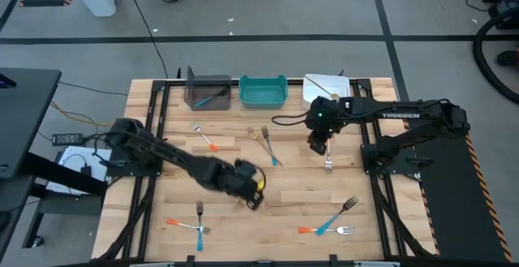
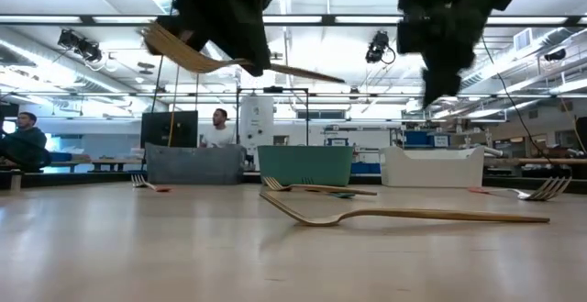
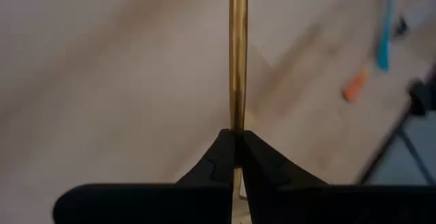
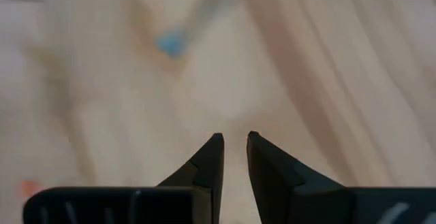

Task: Sort silverware by color (type)
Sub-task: Put the bottom left gold fork into the white bin

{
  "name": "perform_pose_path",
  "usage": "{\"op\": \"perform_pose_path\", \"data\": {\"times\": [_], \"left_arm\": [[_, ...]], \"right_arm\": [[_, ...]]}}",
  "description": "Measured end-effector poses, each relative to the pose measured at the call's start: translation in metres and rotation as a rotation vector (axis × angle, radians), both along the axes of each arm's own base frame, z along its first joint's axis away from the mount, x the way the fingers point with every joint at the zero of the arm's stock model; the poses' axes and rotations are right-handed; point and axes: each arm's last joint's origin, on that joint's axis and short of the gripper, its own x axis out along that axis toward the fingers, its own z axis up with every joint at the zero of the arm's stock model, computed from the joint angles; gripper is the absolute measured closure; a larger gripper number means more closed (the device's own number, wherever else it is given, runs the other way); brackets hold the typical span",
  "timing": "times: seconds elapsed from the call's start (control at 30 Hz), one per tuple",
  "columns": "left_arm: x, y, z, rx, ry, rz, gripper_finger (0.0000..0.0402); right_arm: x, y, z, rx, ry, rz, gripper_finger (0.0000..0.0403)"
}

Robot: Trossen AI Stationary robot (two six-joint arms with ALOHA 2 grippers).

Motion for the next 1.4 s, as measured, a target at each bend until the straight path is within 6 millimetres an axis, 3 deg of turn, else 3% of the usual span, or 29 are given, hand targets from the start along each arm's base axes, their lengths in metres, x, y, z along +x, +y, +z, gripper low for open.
{"op": "perform_pose_path", "data": {"times": [0.17, 0.33, 0.57, 0.77, 1.03, 1.4], "left_arm": [[0.0, 0.047, 0.019, 0.109, -0.014, 0.03, 0.0383], [0.009, 0.095, 0.025, 0.222, -0.053, 0.03, 0.0383], [0.022, 0.153, 0.038, 0.352, -0.19, 0.059, 0.0383], [0.03, 0.189, 0.054, 0.484, -0.351, 0.071, 0.0383], [0.035, 0.217, 0.073, 0.622, -0.53, 0.017, 0.038], [0.034, 0.224, 0.078, 0.668, -0.569, -0.036, 0.0381]], "right_arm": [[0.008, 0.004, 0.031, 0.041, -0.356, 0.161, 0.033], [0.015, 0.002, 0.053, -0.023, -0.578, 0.164, 0.033], [0.017, -0.006, 0.06, -0.112, -0.619, -0.061, 0.033], [0.018, -0.017, 0.061, -0.157, -0.628, -0.245, 0.033], [0.021, -0.033, 0.07, -0.144, -0.75, -0.422, 0.033], [0.023, -0.048, 0.08, -0.189, -0.888, -0.556, 0.033]]}}
